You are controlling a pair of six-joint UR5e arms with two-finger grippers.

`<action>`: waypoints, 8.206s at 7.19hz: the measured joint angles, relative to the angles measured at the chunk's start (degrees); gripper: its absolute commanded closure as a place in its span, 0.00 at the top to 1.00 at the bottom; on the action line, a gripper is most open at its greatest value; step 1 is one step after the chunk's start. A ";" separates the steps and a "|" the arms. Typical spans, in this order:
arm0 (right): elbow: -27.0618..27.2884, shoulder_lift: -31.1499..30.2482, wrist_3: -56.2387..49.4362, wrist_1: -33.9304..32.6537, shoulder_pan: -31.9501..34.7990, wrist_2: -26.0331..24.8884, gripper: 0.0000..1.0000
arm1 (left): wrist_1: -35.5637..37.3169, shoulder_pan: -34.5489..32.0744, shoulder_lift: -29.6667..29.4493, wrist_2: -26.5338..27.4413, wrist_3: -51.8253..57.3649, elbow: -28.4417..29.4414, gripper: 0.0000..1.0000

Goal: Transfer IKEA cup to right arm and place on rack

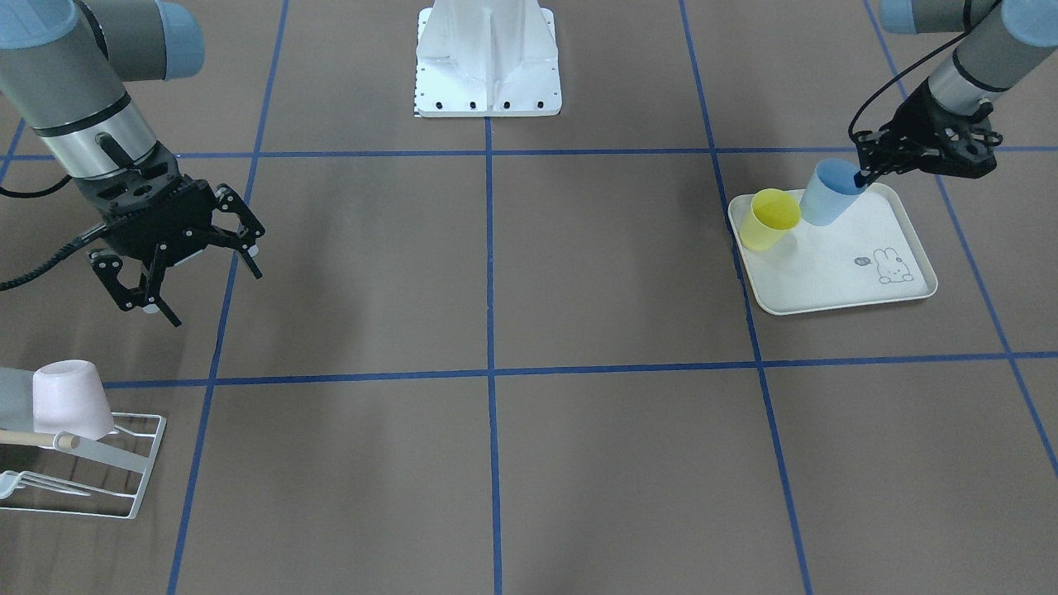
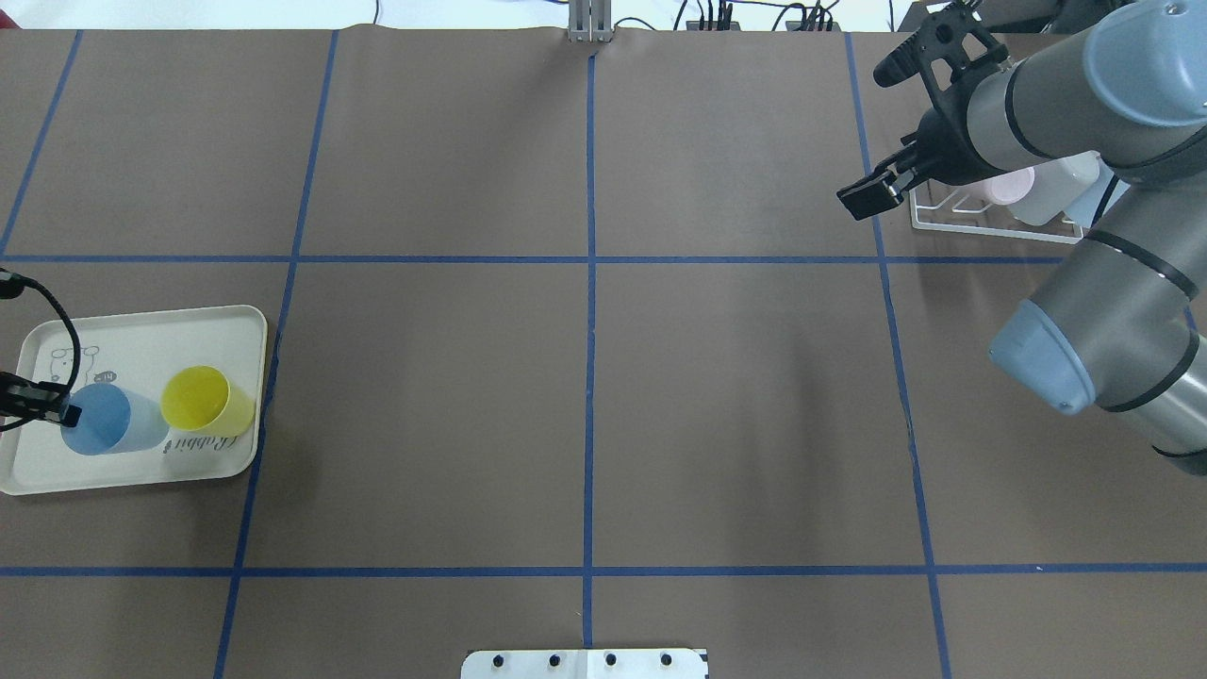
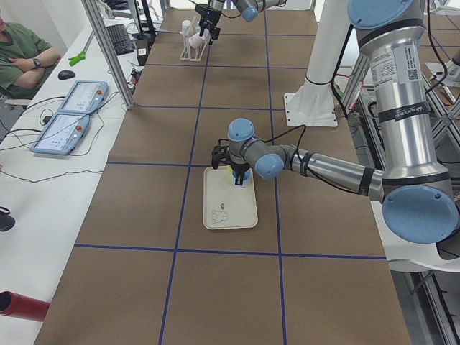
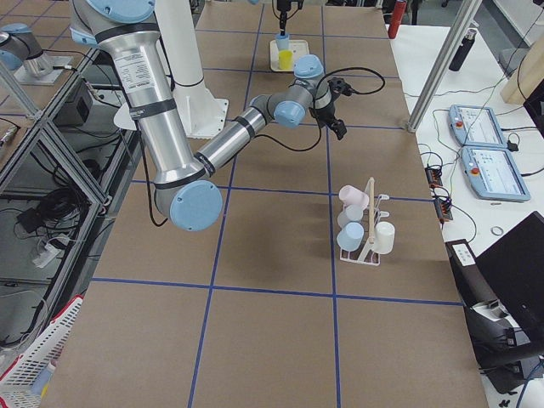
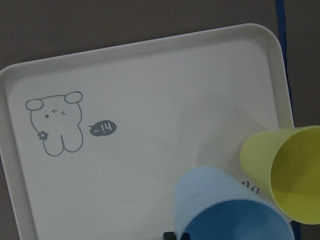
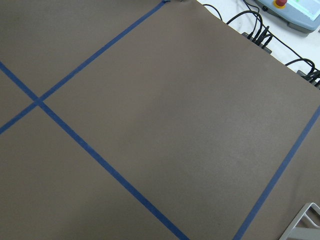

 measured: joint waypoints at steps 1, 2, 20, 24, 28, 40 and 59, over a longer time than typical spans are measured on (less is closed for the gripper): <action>-0.07 0.18 -0.12 0.02 -0.51 -0.15 1.00 | 1.27 -3.95 -0.36 -3.65 0.95 -0.49 0.00; -0.11 0.44 -0.14 0.05 -1.09 -0.96 1.00 | 4.71 -7.06 -2.16 -6.93 0.93 -1.68 0.00; -10.02 13.25 -2.12 38.93 -16.98 -23.82 0.99 | 6.76 -3.10 -58.43 -15.16 -74.66 16.59 0.00; -10.11 13.48 1.33 44.80 -20.66 -34.16 0.99 | 3.90 -1.03 -59.16 -15.35 -78.73 16.52 0.00; -10.12 13.49 1.32 45.07 -21.17 -34.69 0.99 | 3.34 0.44 -59.69 -15.36 -79.34 16.52 0.00; -10.08 13.38 -2.65 44.94 -21.50 -36.18 0.48 | 3.33 1.62 -60.19 -15.33 -79.28 16.52 0.41; 1.42 6.87 -29.38 -11.81 2.24 -20.82 0.45 | 31.03 1.94 -46.80 -2.06 -13.73 11.26 1.00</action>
